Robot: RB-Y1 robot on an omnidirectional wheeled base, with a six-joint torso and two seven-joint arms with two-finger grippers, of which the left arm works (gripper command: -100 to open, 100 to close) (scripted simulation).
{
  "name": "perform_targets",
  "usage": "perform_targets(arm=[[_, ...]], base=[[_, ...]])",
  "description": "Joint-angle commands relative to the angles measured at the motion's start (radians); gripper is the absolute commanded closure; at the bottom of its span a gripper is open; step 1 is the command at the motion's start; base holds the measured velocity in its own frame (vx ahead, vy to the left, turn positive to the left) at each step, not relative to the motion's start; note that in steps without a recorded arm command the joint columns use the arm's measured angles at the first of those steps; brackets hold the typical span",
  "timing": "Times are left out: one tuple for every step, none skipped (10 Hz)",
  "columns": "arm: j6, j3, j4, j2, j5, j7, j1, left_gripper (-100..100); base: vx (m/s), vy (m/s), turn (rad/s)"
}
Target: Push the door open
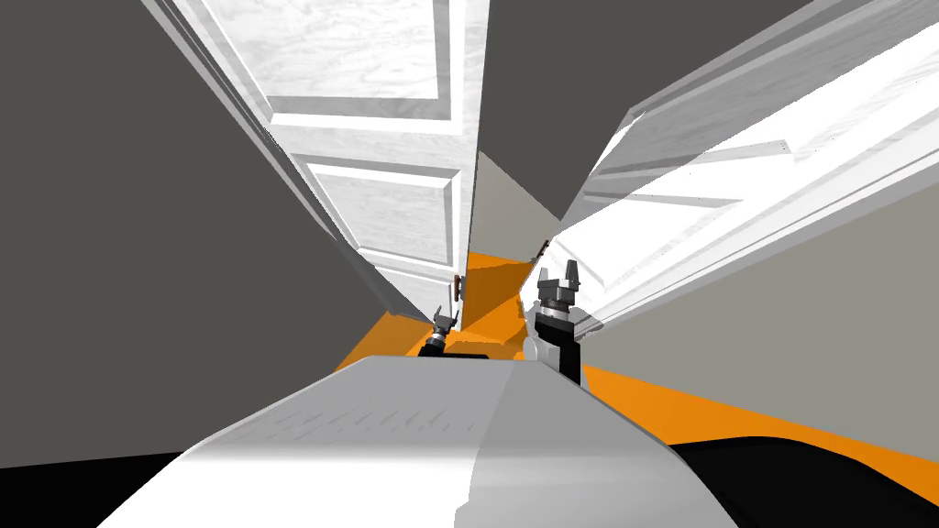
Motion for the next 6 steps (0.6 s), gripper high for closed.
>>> perform_targets(arm=[[-0.002, 0.002, 0.002, 0.001, 0.001, 0.003, 0.0, -100], [-0.003, 0.003, 0.005, 0.001, 0.003, 0.005, -0.002, -100], [-0.005, 0.005, 0.009, 0.001, 0.004, 0.008, -0.003, -100], [-0.007, 0.007, 0.013, 0.001, 0.005, 0.011, -0.005, -100], [-0.009, 0.009, 0.017, 0.002, 0.007, 0.013, -0.006, -100], [-0.01, 0.011, 0.021, 0.002, 0.008, 0.016, -0.007, -100]], base=[[0.172, -0.044, -0.025], [0.162, -0.03, -0.023], [0.185, -0.033, -0.033], [0.204, -0.035, -0.031], [0.232, -0.03, -0.032], [0.226, -0.026, -0.03]])
